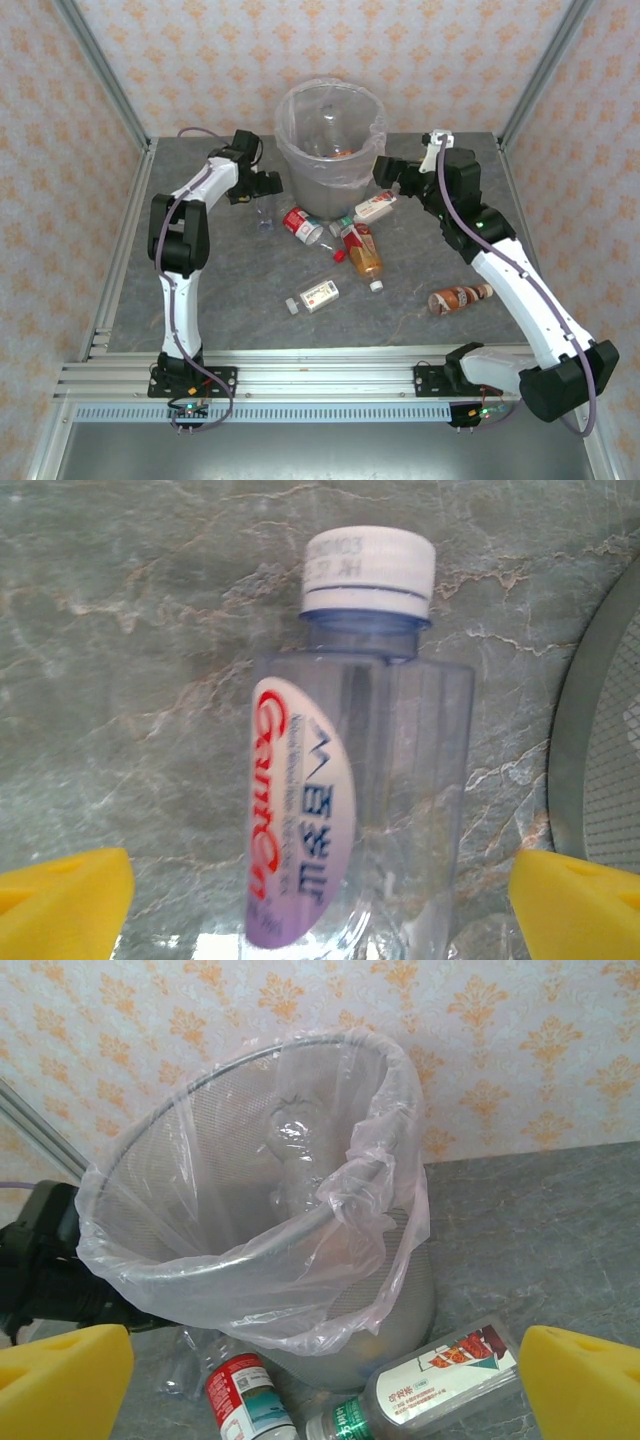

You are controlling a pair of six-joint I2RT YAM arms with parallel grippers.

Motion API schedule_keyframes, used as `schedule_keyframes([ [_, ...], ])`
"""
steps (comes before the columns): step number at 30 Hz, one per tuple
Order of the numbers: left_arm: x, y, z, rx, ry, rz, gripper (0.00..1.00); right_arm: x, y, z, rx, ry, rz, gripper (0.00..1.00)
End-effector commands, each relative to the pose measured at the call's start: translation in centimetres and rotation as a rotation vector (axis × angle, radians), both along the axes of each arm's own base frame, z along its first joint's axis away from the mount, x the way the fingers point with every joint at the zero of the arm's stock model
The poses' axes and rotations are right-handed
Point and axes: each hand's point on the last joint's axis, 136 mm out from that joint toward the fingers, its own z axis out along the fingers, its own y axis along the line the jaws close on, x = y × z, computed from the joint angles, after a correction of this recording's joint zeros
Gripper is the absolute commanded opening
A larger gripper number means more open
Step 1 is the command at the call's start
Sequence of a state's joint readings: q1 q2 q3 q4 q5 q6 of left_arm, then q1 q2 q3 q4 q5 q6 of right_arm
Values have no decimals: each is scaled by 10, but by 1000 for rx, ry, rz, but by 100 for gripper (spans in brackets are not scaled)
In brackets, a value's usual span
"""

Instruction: Put the plastic bottles in the bin

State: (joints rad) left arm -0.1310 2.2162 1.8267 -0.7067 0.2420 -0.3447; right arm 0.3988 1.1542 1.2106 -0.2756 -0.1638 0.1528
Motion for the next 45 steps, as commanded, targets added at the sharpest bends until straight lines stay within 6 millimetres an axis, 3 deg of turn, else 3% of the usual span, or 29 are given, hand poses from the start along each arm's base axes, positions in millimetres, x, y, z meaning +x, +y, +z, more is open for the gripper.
schedule_keyframes([
  [1,-5,-8,-10,-2,67,-48,96,-7,-2,5,27,-6,-10,99],
  [14,-2,-4,-29,89,100,-59,89,-7,2,-9,8,44,10,99],
  [21,-9,2,-30,111,106,-66,78,-5,-1,-16,-4,55,-5,99],
  [35,-10,-1,-12,86,34,-52,60,1,0,-18,69,102,-47,99],
  [41,-4,-3,8,76,-13,-71,52,0,-11,-28,43,108,-97,99],
  [45,-2,-3,27,65,-78,-60,46,-8,-21,-22,53,90,-139,99],
])
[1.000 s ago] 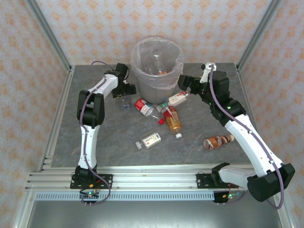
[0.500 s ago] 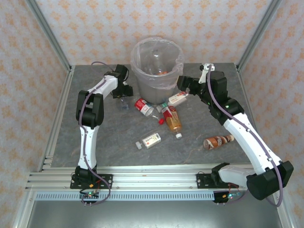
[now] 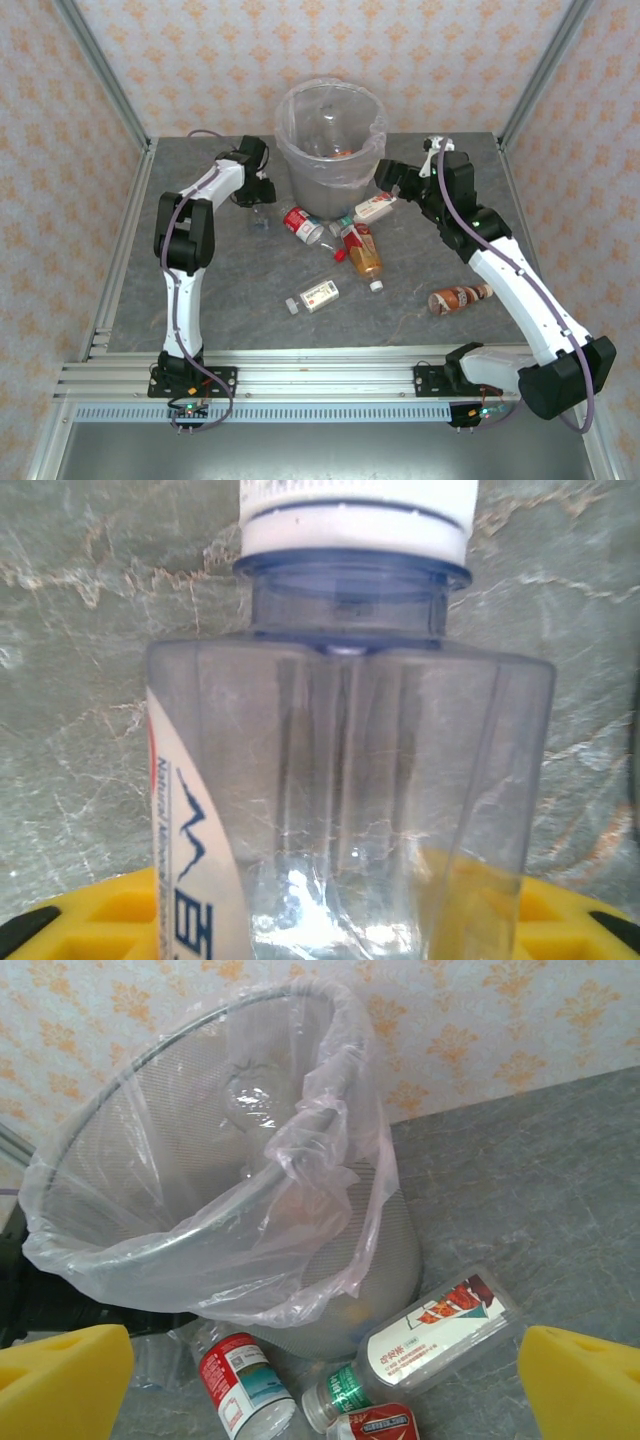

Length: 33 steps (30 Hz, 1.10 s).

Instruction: Put the plastic bottles in the bin

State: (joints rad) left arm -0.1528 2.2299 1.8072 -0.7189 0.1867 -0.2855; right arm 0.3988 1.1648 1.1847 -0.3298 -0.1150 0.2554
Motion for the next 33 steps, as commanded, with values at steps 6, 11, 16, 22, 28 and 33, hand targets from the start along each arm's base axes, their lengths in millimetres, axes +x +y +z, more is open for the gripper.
schedule_keyframes([
  [6,-1,-3,69,-41,-179,9,43,-15,-22,4,28,-21,-105,99],
  [11,-10,-1,89,-53,-209,27,41,-20,-26,-5,35,-9,-119,99],
  [16,-21,0,119,-43,-266,39,40,-20,-30,-8,-15,-19,-122,99],
  [22,-38,5,183,-42,-417,71,39,-19,-29,-1,-15,-49,-117,99],
  [28,-49,17,257,-61,-634,142,39,-20,-24,9,-11,-117,-74,99],
  [33,-57,-18,302,-126,-778,71,37,-23,-21,18,-13,-176,-43,99],
])
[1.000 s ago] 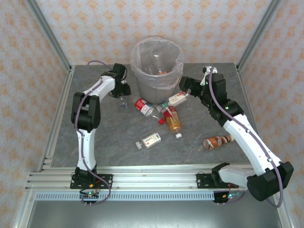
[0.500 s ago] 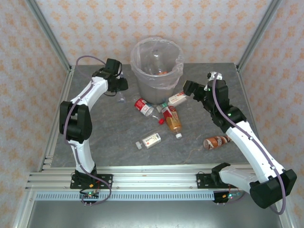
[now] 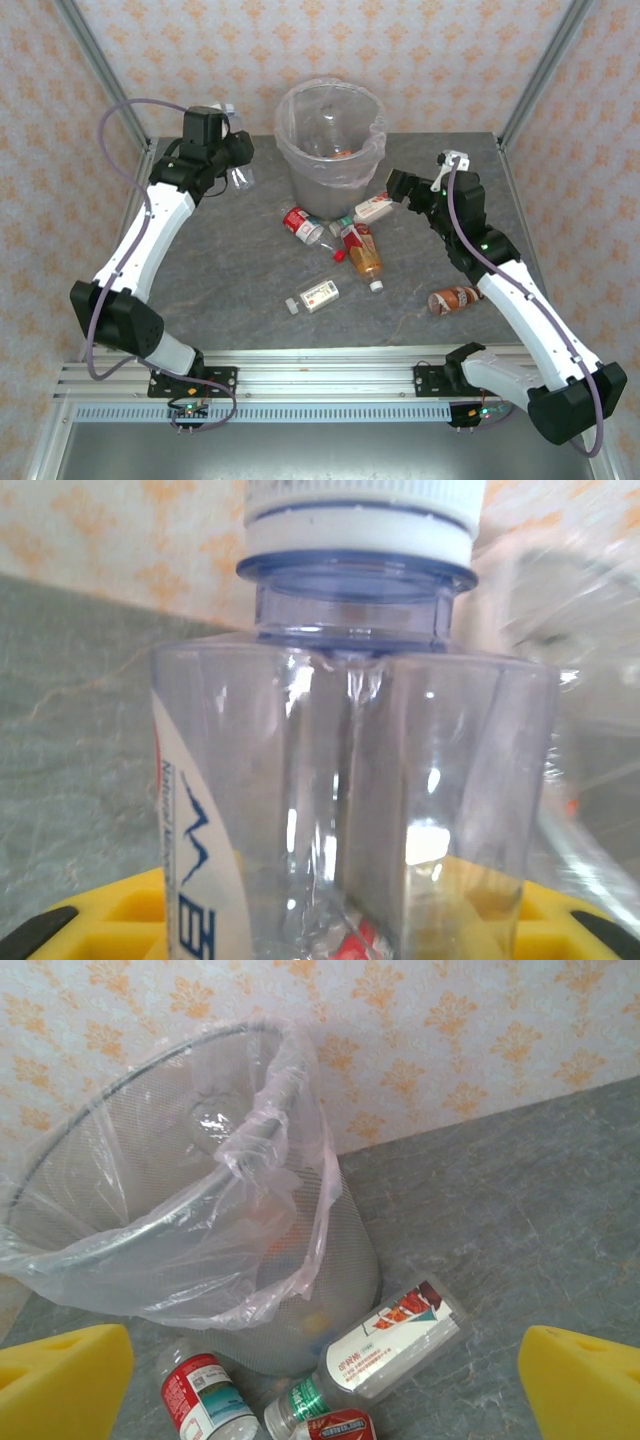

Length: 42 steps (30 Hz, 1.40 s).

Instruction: Put the plastic bottles in the bin

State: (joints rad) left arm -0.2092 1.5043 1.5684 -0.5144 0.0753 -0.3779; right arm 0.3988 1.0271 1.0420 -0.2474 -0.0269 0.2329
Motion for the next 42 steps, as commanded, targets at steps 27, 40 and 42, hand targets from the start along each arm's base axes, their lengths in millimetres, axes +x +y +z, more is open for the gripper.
schedule_keyframes([
  [27,98,-147,91,-9,-270,-205,37,-43,-8,25,8,-200,67,99],
  [40,121,-145,11,124,-101,-174,42,-50,-24,25,61,-195,-14,99],
  [42,124,-141,-1,134,-71,-146,46,-51,-26,23,81,-192,-29,99],
])
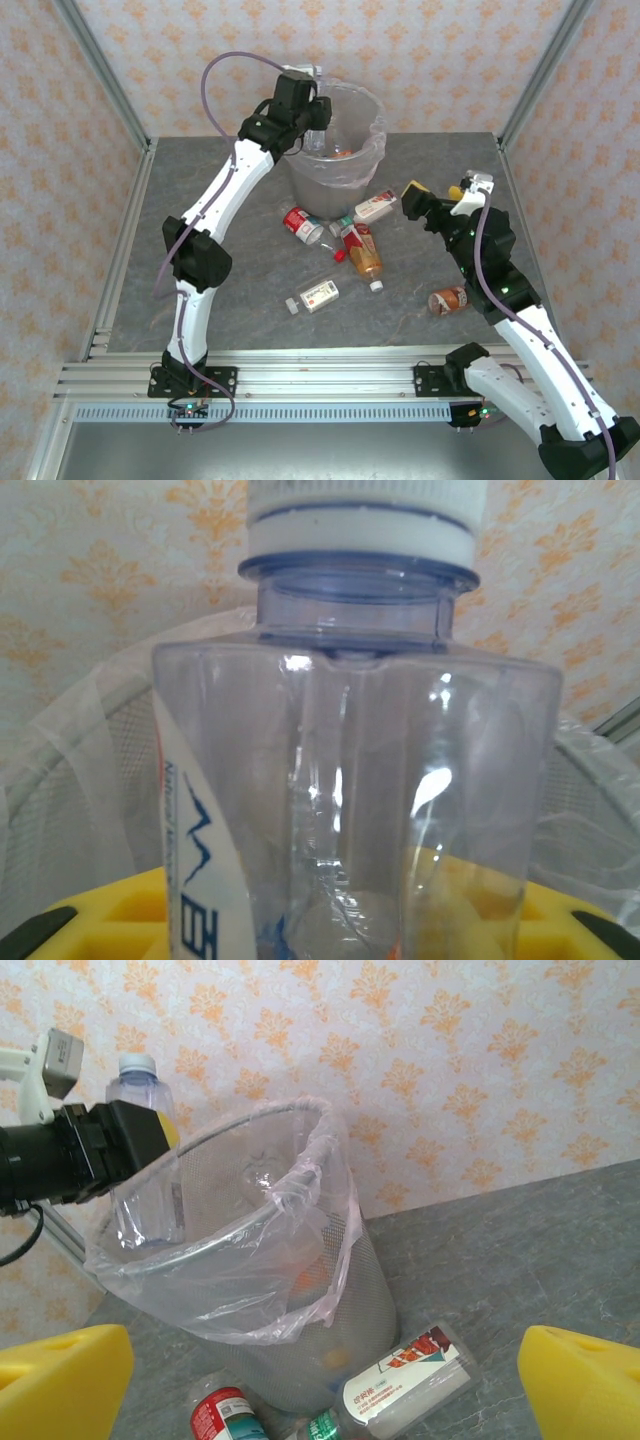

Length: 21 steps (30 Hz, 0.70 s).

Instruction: Put the plastic bottles in the bin

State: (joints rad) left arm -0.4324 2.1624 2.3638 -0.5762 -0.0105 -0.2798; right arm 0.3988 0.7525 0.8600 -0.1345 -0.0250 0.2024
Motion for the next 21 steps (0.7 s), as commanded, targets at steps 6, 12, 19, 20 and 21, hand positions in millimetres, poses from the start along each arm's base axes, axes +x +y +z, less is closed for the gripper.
schedule_keyframes([
  [6,1,8,-15,46,55,42,51,1,-6,-14,41,24,-45,99],
  [12,-1,6,-12,23,61,41,64,6,-4,-19,45,37,-52,99],
  [19,-10,-3,11,-24,39,-24,82,11,-3,-26,40,57,-58,99],
  [20,-11,-3,13,-30,37,-26,83,12,-4,-27,37,59,-60,99],
  [21,-12,-3,15,-34,36,-26,84,12,-4,-28,31,60,-61,99],
])
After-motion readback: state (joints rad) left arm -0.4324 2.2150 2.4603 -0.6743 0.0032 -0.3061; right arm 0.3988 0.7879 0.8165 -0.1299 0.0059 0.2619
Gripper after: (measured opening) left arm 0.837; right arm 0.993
